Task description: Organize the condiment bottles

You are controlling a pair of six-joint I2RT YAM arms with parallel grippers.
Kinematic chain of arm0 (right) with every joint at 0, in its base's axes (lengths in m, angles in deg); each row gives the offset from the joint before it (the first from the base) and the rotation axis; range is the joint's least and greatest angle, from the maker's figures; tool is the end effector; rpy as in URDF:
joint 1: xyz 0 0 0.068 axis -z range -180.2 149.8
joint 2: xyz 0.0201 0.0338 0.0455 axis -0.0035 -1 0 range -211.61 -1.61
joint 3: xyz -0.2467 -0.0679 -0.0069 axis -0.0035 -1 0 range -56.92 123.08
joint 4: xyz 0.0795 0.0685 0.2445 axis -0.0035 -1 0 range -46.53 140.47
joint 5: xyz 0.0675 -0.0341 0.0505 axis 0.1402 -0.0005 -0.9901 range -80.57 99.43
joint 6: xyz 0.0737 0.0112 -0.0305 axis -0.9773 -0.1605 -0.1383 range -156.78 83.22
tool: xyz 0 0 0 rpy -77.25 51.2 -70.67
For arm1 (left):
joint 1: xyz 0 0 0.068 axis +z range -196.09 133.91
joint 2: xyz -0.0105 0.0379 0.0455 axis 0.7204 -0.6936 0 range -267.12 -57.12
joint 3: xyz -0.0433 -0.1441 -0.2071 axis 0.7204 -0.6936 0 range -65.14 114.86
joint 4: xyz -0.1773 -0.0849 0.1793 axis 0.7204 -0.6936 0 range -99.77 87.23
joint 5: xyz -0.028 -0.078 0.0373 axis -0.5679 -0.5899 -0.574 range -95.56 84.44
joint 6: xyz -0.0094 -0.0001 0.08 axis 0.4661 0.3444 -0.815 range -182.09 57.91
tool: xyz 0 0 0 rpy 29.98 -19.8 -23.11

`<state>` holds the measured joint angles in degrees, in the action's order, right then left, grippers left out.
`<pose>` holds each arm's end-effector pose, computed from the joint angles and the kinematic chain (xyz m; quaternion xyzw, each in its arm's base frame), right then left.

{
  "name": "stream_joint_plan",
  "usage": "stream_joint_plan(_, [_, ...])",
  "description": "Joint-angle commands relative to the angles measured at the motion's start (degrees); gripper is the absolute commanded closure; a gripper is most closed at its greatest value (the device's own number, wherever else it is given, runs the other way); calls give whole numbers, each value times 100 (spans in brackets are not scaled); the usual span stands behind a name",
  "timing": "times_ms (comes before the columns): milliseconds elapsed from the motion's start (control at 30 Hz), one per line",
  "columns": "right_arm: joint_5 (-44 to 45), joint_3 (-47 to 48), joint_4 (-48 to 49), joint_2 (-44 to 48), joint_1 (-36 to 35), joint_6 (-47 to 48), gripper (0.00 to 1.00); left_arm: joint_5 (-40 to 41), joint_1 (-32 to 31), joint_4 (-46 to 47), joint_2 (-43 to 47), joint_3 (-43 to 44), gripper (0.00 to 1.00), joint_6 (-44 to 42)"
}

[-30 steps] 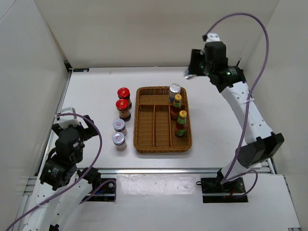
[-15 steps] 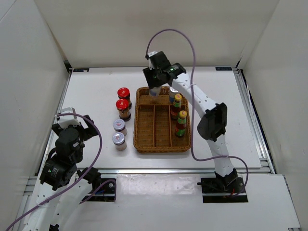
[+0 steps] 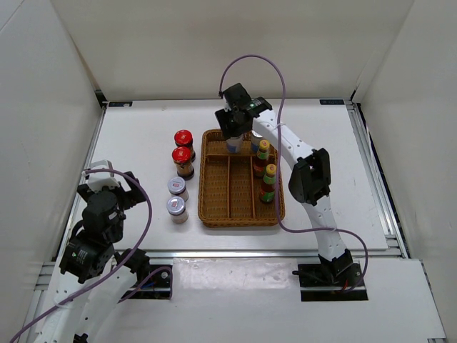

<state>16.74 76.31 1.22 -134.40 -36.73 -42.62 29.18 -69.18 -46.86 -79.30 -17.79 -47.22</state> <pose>0.4320 0.3091 0.2487 -0.2256 0.9068 0.0713 0.3489 0.1226 -0.0092 0.3246 -0.1174 0.7871 0.0493 0.6036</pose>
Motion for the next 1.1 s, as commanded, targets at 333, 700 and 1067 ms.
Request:
stream_joint_plan(333, [1165, 600, -268, 1780, -20, -312, 0, -90, -20, 112, -384, 28, 0, -151])
stream_joint_plan(700, [2503, -3846, -751, 7130, -249, -1216, 0, -1852, -20, 314, -1086, 177, 0, 6])
stream_joint_plan(1067, [2310, -4866, -3413, 8847, -196, -2938, 0, -3615, -73, 217, -3838, 495, 2, 831])
